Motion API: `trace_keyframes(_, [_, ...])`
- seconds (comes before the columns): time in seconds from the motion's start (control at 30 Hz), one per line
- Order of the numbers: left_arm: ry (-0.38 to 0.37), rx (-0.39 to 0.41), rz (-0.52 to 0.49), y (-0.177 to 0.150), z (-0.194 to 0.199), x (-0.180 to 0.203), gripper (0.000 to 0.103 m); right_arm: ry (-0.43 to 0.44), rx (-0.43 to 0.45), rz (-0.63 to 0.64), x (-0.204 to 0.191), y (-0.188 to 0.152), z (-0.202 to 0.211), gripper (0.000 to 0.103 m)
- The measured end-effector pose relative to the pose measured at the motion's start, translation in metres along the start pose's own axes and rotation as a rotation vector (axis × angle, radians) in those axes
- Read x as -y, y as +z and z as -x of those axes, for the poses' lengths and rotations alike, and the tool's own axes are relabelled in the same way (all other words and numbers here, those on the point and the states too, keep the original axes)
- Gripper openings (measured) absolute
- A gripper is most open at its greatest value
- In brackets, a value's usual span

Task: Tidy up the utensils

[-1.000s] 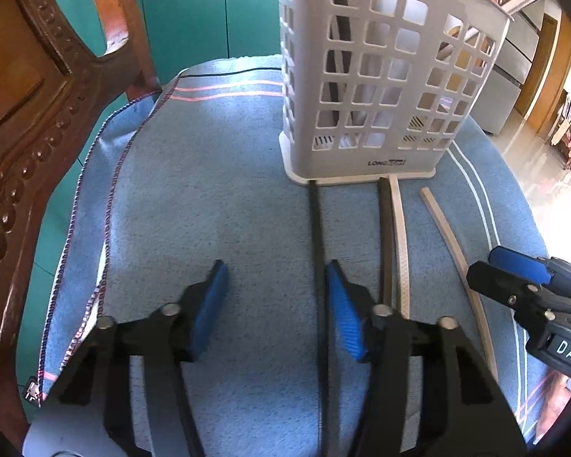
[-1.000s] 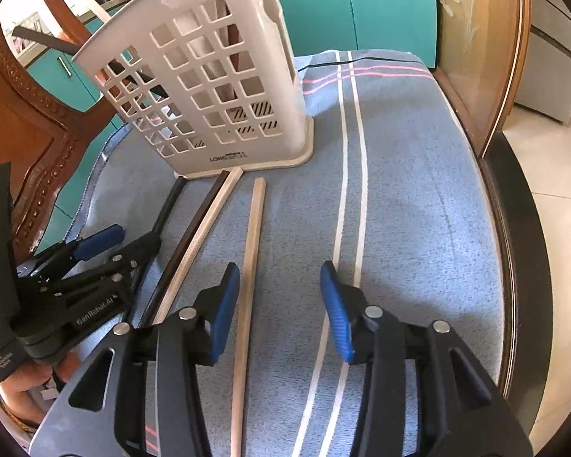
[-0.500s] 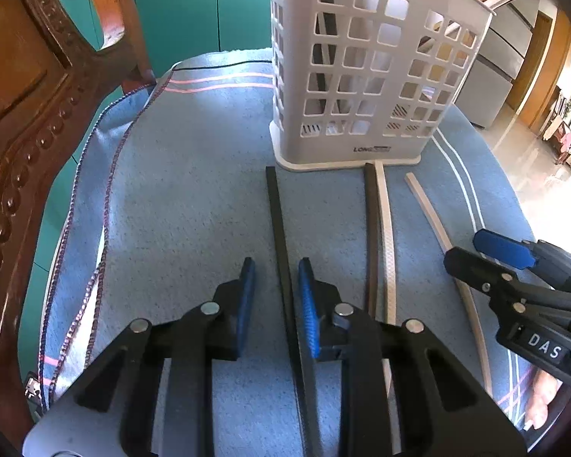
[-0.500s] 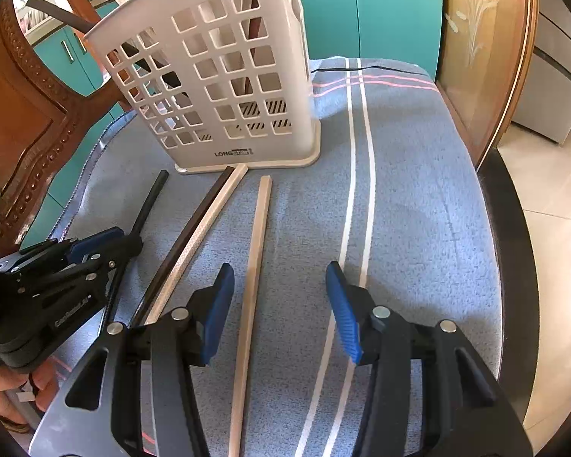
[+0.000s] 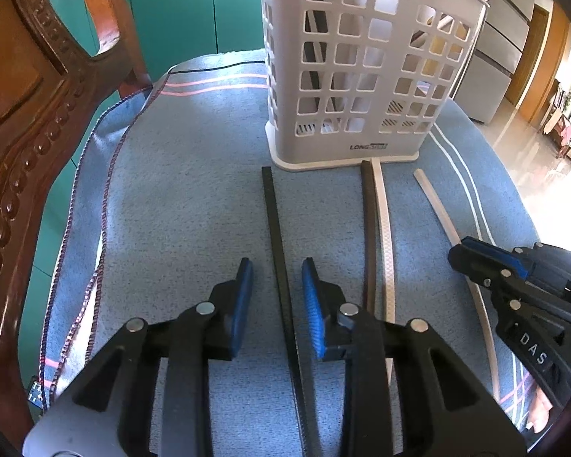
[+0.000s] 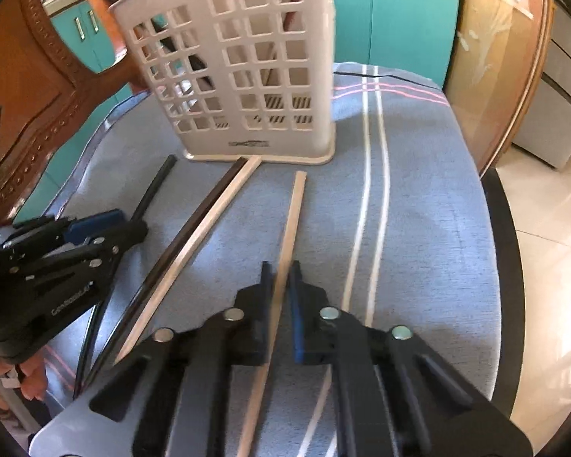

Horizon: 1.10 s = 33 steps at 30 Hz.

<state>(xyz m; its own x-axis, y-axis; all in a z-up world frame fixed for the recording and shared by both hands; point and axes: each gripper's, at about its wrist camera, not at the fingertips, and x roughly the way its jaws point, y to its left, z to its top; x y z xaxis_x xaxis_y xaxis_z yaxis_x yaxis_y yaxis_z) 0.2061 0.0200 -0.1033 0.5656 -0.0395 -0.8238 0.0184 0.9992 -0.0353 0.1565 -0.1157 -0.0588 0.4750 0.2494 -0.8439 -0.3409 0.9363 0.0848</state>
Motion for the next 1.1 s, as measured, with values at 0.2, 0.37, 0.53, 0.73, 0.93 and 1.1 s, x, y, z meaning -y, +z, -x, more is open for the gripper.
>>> trace_keyframes(0.2, [0.002,-0.001,-0.004,0.001,-0.001,0.0,0.029,0.031,-0.01,-0.007,-0.002,-0.002,0.004,0.008])
trace_keyframes(0.37, [0.002,0.0,-0.003,0.0,0.0,0.001,0.031,0.065,-0.001,0.007,-0.005,0.001,0.01,0.008])
trace_keyframes(0.53, [0.004,0.001,-0.008,-0.001,0.001,0.001,0.037,0.038,-0.003,0.004,-0.005,0.0,0.009,0.008])
trace_keyframes(0.73, [0.004,0.0,-0.015,-0.002,0.002,0.001,0.037,0.008,-0.015,-0.041,0.004,0.004,0.004,0.008])
trace_keyframes(0.93, [0.003,0.0,-0.014,-0.003,0.002,0.002,0.041,0.003,-0.014,-0.07,0.01,0.003,0.001,0.008])
trace_keyframes(1.1, [0.006,0.001,-0.019,-0.004,0.003,0.004,0.045,0.017,-0.005,-0.077,0.013,0.002,0.002,0.016])
